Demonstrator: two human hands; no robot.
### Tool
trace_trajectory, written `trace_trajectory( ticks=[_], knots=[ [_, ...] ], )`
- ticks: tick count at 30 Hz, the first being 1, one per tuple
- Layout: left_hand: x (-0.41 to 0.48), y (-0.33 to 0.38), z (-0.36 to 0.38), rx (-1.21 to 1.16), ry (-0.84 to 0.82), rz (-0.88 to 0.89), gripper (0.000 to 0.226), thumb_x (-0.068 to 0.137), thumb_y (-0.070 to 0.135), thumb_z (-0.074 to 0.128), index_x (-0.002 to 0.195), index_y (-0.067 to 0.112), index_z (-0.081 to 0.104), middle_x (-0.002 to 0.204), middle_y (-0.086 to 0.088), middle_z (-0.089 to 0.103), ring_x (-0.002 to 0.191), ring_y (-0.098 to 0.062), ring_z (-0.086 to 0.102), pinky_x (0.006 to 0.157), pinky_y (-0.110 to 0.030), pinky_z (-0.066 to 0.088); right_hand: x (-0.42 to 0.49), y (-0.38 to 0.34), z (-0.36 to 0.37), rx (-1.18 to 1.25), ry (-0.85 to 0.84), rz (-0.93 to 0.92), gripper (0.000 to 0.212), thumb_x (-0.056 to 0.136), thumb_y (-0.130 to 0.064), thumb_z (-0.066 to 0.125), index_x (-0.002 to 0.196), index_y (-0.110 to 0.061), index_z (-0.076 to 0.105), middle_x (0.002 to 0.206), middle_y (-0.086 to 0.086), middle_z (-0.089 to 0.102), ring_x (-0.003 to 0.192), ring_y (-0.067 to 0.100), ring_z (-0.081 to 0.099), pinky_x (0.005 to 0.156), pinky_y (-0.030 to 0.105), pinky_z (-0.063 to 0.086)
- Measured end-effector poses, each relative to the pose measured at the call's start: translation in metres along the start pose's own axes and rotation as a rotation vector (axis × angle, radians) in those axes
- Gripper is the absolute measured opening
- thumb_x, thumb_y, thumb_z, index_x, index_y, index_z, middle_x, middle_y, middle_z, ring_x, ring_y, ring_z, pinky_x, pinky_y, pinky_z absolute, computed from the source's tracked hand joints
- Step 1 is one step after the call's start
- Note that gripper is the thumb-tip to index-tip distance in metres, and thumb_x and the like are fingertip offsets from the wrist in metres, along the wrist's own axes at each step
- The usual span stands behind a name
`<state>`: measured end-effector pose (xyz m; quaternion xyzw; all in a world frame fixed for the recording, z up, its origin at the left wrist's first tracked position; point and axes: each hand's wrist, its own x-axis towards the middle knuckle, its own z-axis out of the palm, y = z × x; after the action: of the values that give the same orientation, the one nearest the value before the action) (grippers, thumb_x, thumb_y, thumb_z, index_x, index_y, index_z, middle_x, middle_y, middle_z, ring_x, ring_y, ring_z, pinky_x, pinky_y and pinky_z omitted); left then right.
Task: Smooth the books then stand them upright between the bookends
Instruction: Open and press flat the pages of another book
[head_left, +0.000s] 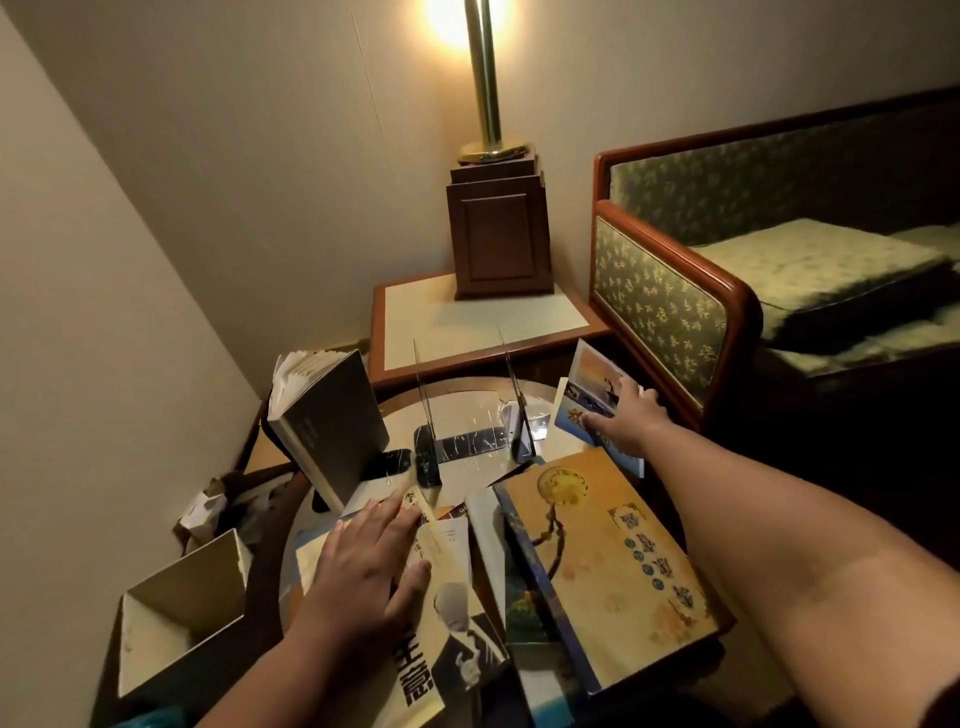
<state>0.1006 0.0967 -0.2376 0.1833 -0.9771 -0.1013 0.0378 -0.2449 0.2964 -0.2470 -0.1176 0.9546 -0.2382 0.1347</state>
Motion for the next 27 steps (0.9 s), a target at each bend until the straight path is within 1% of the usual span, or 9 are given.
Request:
trace_trajectory(
  ticks=[4, 11, 14, 17, 18, 20, 22, 24, 27],
  knots=[
    [0.002, -0.004, 0.003, -0.008, 0.019, 0.009, 0.083, 0.083, 0.081, 0.01, 0.154, 0.039, 0.022, 0.162, 0.017, 0.009, 0.149, -0.007, 0.004, 0.117, -0.039, 0.001, 0.017, 0.004, 0.014, -0.002, -0.149, 0.069, 0.123, 0.075, -0.064, 0.074, 0.156, -0.028, -0.012, 0.16, 0.028, -0.005, 0.142, 0.05, 0.024, 0.109, 0.057, 0.032],
    [0.0, -0.004, 0.003, -0.028, 0.012, 0.013, 0.075, 0.087, 0.071, 0.022, 0.154, 0.038, 0.025, 0.162, 0.016, 0.01, 0.147, -0.006, 0.004, 0.116, -0.04, 0.0, 0.038, 0.006, 0.025, 0.028, -0.171, 0.039, 0.135, 0.057, -0.064, 0.085, 0.157, -0.024, 0.006, 0.154, 0.024, 0.026, 0.132, 0.043, 0.041, 0.102, 0.049, 0.045],
    [0.0, -0.005, 0.004, -0.037, 0.004, 0.012, 0.075, 0.086, 0.071, 0.021, 0.154, 0.038, 0.024, 0.162, 0.016, 0.009, 0.146, -0.005, 0.0, 0.117, -0.04, 0.0, 0.042, 0.005, 0.02, 0.136, -0.241, 0.067, 0.137, 0.055, -0.05, 0.093, 0.156, -0.03, 0.004, 0.15, 0.021, 0.034, 0.119, 0.04, 0.05, 0.077, 0.041, 0.054],
    [0.0, -0.007, 0.005, -0.04, 0.008, 0.022, 0.075, 0.086, 0.073, 0.02, 0.153, 0.039, 0.022, 0.161, 0.017, 0.009, 0.146, -0.004, 0.0, 0.117, -0.041, 0.001, 0.043, 0.004, 0.017, 0.19, -0.245, 0.059, 0.136, 0.05, -0.044, 0.097, 0.155, -0.031, 0.012, 0.142, 0.015, 0.043, 0.11, 0.034, 0.052, 0.055, 0.03, 0.047],
    [0.0, -0.007, 0.005, -0.043, 0.014, 0.022, 0.075, 0.086, 0.073, 0.02, 0.153, 0.039, 0.021, 0.161, 0.017, 0.009, 0.147, -0.004, 0.001, 0.117, -0.041, 0.002, 0.042, 0.004, 0.017, 0.165, -0.221, 0.063, 0.139, 0.048, -0.047, 0.097, 0.155, -0.032, 0.011, 0.147, 0.016, 0.036, 0.119, 0.037, 0.048, 0.058, 0.032, 0.048],
    [-0.001, -0.006, 0.006, -0.048, 0.023, 0.02, 0.073, 0.086, 0.074, 0.019, 0.152, 0.041, 0.02, 0.161, 0.018, 0.009, 0.147, -0.004, 0.001, 0.117, -0.041, 0.003, 0.04, 0.003, 0.018, 0.093, -0.182, 0.05, 0.144, 0.046, -0.055, 0.095, 0.156, -0.034, 0.005, 0.156, 0.019, 0.02, 0.136, 0.044, 0.032, 0.09, 0.046, 0.05],
    [-0.001, -0.007, 0.007, -0.052, 0.029, 0.026, 0.075, 0.086, 0.077, 0.017, 0.152, 0.041, 0.021, 0.161, 0.017, 0.011, 0.147, -0.005, 0.003, 0.117, -0.043, 0.005, 0.038, 0.003, 0.019, 0.064, -0.189, 0.029, 0.143, 0.049, -0.057, 0.093, 0.157, -0.035, 0.001, 0.16, 0.021, 0.008, 0.143, 0.045, 0.019, 0.111, 0.053, 0.029],
    [0.0, -0.009, 0.007, -0.057, 0.035, 0.037, 0.078, 0.086, 0.08, 0.013, 0.152, 0.039, 0.025, 0.161, 0.016, 0.013, 0.147, -0.007, 0.006, 0.116, -0.045, 0.006, 0.038, 0.003, 0.018, 0.068, -0.203, 0.032, 0.143, 0.049, -0.056, 0.094, 0.157, -0.036, 0.001, 0.161, 0.021, 0.003, 0.144, 0.045, 0.018, 0.114, 0.052, 0.026],
    [0.0, -0.007, 0.006, -0.069, 0.03, 0.036, 0.079, 0.085, 0.08, 0.017, 0.152, 0.038, 0.027, 0.16, 0.017, 0.012, 0.147, -0.006, 0.004, 0.116, -0.045, 0.003, 0.039, 0.001, 0.015, 0.077, -0.147, 0.0, 0.136, 0.05, -0.055, 0.094, 0.156, -0.037, 0.01, 0.156, 0.019, 0.011, 0.135, 0.044, 0.033, 0.106, 0.049, 0.038]
  ],
)
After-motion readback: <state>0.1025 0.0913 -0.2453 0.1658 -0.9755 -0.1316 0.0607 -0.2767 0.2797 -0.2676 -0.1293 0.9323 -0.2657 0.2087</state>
